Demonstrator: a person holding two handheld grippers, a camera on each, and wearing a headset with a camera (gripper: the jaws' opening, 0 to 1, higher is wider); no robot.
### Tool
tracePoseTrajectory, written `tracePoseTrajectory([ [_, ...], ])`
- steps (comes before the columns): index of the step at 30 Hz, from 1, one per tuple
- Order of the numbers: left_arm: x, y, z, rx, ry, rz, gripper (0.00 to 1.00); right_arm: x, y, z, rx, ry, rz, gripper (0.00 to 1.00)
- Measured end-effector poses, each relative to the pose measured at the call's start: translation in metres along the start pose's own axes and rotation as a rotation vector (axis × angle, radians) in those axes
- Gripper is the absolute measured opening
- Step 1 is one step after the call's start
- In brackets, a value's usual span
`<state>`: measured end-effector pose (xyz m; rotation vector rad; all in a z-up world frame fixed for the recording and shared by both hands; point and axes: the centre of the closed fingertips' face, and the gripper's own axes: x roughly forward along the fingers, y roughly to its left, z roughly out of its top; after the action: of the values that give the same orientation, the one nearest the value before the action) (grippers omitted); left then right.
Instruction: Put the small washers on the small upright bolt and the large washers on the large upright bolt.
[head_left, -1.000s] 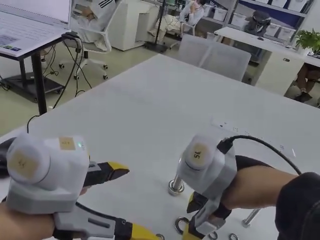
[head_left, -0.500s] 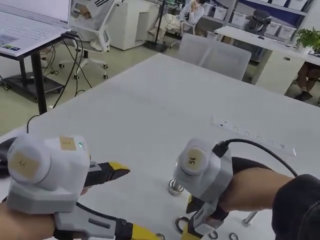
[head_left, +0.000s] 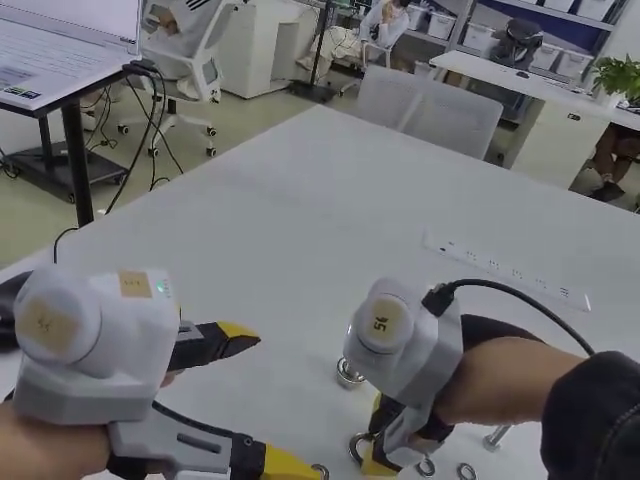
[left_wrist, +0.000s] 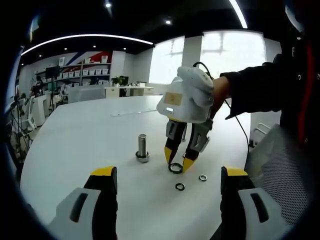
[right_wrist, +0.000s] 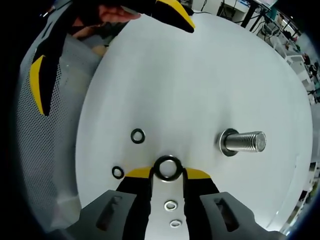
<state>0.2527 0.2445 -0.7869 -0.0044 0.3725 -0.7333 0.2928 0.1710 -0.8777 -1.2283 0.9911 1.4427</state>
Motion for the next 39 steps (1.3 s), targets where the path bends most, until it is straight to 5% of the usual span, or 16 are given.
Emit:
tracePoseTrajectory([
  [21,0.000,-0.002,-0.003,-0.004,0.007,-0.001,0.85,-0.003,0.001,0.000,-0.004,-0.005,0.012,0.23],
  [39,0.002,-0.003,-0.003,-0.002,0.009,-0.011,0.85,-0.032,-0.006,-0.011,0.018,-0.006,-0.017,0.23],
])
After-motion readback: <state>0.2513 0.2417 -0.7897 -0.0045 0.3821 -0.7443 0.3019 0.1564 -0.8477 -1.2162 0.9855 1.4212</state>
